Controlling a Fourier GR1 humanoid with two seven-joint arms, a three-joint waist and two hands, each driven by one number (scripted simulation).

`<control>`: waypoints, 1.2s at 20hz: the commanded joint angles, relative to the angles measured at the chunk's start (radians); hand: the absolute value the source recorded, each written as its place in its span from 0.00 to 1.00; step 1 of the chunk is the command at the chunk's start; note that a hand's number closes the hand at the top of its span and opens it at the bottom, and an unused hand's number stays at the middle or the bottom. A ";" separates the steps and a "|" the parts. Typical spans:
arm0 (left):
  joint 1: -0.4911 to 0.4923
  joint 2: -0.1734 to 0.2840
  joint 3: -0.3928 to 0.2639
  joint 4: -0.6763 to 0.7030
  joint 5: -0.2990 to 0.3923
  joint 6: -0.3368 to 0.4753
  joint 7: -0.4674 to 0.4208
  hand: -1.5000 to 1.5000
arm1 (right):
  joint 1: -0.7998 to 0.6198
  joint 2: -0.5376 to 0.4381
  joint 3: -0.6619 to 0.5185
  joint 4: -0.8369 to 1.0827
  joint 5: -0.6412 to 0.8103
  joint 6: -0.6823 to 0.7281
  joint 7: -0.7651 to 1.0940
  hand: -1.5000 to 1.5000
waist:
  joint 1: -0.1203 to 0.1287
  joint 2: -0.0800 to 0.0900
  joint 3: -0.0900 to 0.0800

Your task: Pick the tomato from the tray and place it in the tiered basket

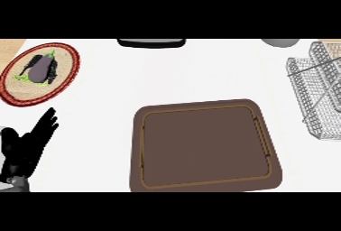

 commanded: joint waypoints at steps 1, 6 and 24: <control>0.026 -0.028 -0.019 0.034 -0.029 0.016 -0.033 0.50 | -0.090 -0.038 0.015 0.157 0.045 -0.043 -0.102 1.00 | -0.001 0.001 -0.004; 0.021 0.017 0.015 -0.031 0.033 -0.040 0.035 0.50 | -0.179 -0.081 0.060 0.276 0.114 0.016 -0.149 1.00 | 0.003 0.000 -0.004; 0.008 0.014 0.022 0.041 0.017 -0.042 -0.012 0.50 | -0.213 -0.078 -0.059 0.588 0.088 0.109 -0.002 0.00 | -0.006 0.000 -0.003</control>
